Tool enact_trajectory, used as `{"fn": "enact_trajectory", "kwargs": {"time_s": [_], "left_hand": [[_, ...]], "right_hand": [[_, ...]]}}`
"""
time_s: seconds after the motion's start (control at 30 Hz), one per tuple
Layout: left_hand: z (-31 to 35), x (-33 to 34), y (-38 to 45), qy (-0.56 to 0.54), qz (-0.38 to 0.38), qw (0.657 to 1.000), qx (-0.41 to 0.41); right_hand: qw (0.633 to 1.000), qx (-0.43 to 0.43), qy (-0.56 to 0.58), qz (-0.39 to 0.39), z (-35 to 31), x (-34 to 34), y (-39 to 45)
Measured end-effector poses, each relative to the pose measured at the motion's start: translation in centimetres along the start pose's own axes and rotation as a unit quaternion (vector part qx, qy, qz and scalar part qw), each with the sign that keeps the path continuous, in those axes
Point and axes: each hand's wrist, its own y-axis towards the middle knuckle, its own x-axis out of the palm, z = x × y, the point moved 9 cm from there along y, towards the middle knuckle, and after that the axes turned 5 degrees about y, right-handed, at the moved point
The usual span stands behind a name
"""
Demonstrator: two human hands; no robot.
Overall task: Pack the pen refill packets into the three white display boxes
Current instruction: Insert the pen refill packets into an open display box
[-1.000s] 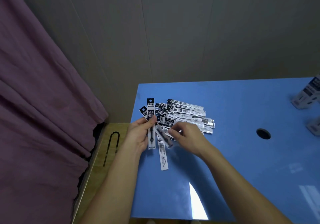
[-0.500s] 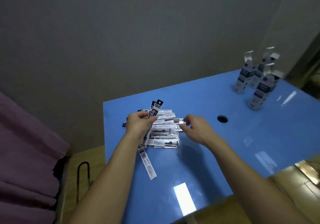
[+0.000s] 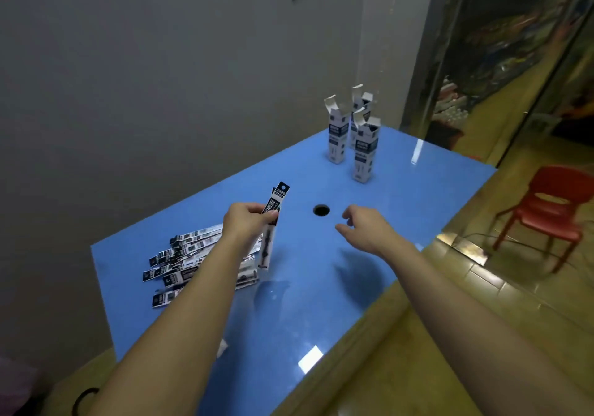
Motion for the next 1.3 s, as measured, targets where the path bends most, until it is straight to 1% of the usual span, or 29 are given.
{"fn": "enact_trajectory", "kwargs": {"time_s": [0.07, 0.17, 0.3, 0.43, 0.63, 0.73, 0.87, 1.0, 1.2, 1.3], "left_hand": [[1.3, 1.8, 0.1, 0.017, -0.005, 1.0, 0.0], [2.9, 5.0, 0.5, 0.012, -0.02, 1.0, -0.014], [5.3, 8.8, 1.5, 0.023, -0.002, 1.0, -0.003], [6.7, 12.7, 1.9, 0.01, 0.014, 1.0, -0.015], [7.3, 17.1, 2.8, -0.032, -0.004, 0.999, -0.038], [8.8, 18.5, 3.2, -0.029, 0.015, 0.999, -0.032], [10.1, 19.5, 5.1, -0.055, 0.044, 0.997, -0.029], [10.1, 20.2, 8.2, -0.076, 0.077, 0.994, -0.034], [9.2, 20.8, 13.2, -0.107, 0.132, 0.985, -0.041], [9.0, 21.2, 15.0, -0.118, 0.14, 0.981, -0.057]], "right_hand": [[1.0, 0.0, 0.001, 0.002, 2.0, -1.2, 0.2], [1.0, -0.006, 0.003, 0.0, 5.0, -3.1, 0.6], [1.0, -0.014, 0.007, -0.001, 9.3, -5.8, 1.1], [1.0, -0.02, 0.001, -0.017, 13.3, -8.4, 2.0], [0.999, -0.018, 0.004, -0.03, 17.8, -10.8, 3.9], [0.999, -0.021, 0.003, -0.036, 19.2, -11.0, 5.5], [0.998, -0.027, 0.007, -0.053, 20.4, -10.8, 8.1], [0.997, -0.042, 0.004, -0.07, 21.5, -10.7, 12.1], [0.991, -0.067, -0.01, -0.117, 22.1, -10.2, 19.6], [0.988, -0.076, 0.007, -0.134, 21.9, -10.3, 23.0]]}}
